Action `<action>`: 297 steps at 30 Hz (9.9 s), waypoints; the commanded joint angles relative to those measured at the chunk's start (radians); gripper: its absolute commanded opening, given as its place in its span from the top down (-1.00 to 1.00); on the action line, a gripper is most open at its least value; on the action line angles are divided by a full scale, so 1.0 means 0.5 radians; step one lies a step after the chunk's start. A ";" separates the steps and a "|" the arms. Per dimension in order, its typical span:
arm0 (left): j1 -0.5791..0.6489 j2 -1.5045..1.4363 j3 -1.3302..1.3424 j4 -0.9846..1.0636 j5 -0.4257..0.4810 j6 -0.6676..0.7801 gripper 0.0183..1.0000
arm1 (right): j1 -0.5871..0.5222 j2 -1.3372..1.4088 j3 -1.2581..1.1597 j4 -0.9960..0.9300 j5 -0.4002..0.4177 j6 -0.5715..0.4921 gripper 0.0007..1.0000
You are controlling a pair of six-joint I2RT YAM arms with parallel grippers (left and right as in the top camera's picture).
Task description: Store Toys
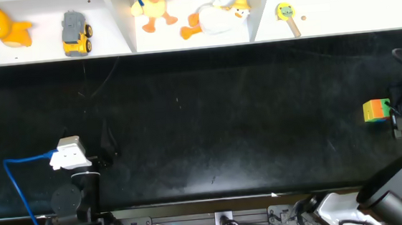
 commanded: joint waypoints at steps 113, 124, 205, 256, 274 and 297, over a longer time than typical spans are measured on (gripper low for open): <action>-0.013 -0.024 -0.019 0.005 -0.025 -0.021 -1.00 | 0.539 0.571 -0.211 2.690 -1.000 -1.553 -1.00; -0.013 -0.024 -0.019 0.005 -0.025 -0.021 -1.00 | 0.592 -0.122 -0.211 1.861 -0.726 -1.328 -1.00; -0.012 -0.024 -0.019 0.005 -0.025 -0.021 -0.99 | 1.579 -3.284 -1.939 1.068 -0.019 -1.092 -0.99; -0.012 -0.024 -0.019 0.005 -0.025 -0.021 -0.99 | 1.678 -3.281 -2.250 1.524 -0.021 -0.858 -0.99; -0.013 -0.024 -0.019 0.005 -0.025 -0.021 -1.00 | 1.678 -3.281 -2.250 1.524 -0.021 -0.858 -0.99; -0.013 -0.024 -0.019 0.005 -0.025 -0.021 -1.00 | 1.678 -3.281 -2.250 1.524 -0.021 -0.858 -0.99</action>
